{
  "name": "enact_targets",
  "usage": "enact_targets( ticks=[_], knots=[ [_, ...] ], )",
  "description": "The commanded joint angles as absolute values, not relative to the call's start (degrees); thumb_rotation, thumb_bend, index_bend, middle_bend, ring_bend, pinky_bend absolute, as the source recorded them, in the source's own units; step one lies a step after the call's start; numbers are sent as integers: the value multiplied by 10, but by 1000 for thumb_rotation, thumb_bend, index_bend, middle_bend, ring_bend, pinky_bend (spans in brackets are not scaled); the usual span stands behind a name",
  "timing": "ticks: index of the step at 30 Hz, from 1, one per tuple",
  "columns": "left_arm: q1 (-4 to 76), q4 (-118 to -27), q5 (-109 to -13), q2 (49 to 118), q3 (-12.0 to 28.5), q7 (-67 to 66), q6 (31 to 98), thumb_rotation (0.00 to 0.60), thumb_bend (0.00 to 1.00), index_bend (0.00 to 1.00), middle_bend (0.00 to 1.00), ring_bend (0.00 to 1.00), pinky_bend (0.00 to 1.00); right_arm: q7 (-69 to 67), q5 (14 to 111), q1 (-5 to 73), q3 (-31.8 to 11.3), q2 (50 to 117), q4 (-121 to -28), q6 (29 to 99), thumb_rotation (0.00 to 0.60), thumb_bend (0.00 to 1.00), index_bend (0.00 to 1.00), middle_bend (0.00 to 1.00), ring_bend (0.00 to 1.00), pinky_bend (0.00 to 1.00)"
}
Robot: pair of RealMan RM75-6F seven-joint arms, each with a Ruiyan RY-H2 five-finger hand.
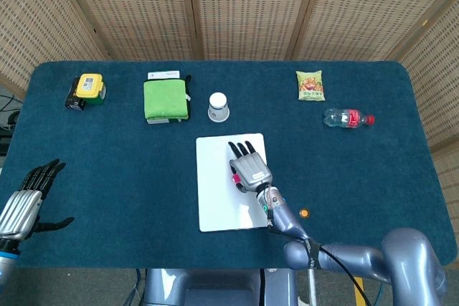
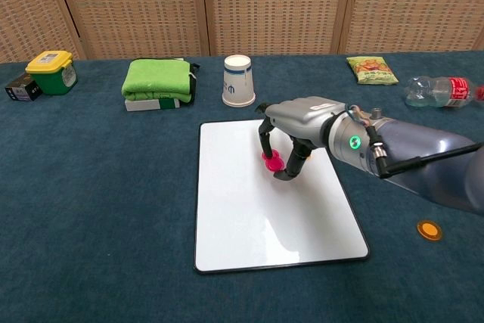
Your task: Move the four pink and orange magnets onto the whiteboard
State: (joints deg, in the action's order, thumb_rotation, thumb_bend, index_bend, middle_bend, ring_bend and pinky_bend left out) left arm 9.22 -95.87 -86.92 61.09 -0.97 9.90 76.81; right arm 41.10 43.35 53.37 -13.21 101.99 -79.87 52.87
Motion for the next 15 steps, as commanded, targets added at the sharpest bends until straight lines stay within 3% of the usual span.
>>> enact_targets(
  ticks=[1, 7, 12, 15],
  knots=[
    [93, -960, -868, 610, -9, 98, 767, 600, 24, 0, 0, 0, 0, 418, 420, 542, -134, 1030, -785, 530, 600, 363, 530, 0, 0, 0],
    [93, -961, -868, 610, -10, 101, 766, 600, 22, 0, 0, 0, 0, 430, 397, 550, -131, 1038, -771, 532, 600, 352, 518, 0, 0, 0],
    [93, -961, -868, 609, -10, 103, 766, 600, 21, 0, 0, 0, 0, 434, 388, 554, -131, 1037, -772, 533, 600, 260, 369, 0, 0, 0],
    [93, -961, -868, 609, -10, 103, 766, 600, 22, 0, 0, 0, 0, 431, 388, 554, -130, 1032, -780, 534, 600, 260, 348, 0, 0, 0]
  ],
)
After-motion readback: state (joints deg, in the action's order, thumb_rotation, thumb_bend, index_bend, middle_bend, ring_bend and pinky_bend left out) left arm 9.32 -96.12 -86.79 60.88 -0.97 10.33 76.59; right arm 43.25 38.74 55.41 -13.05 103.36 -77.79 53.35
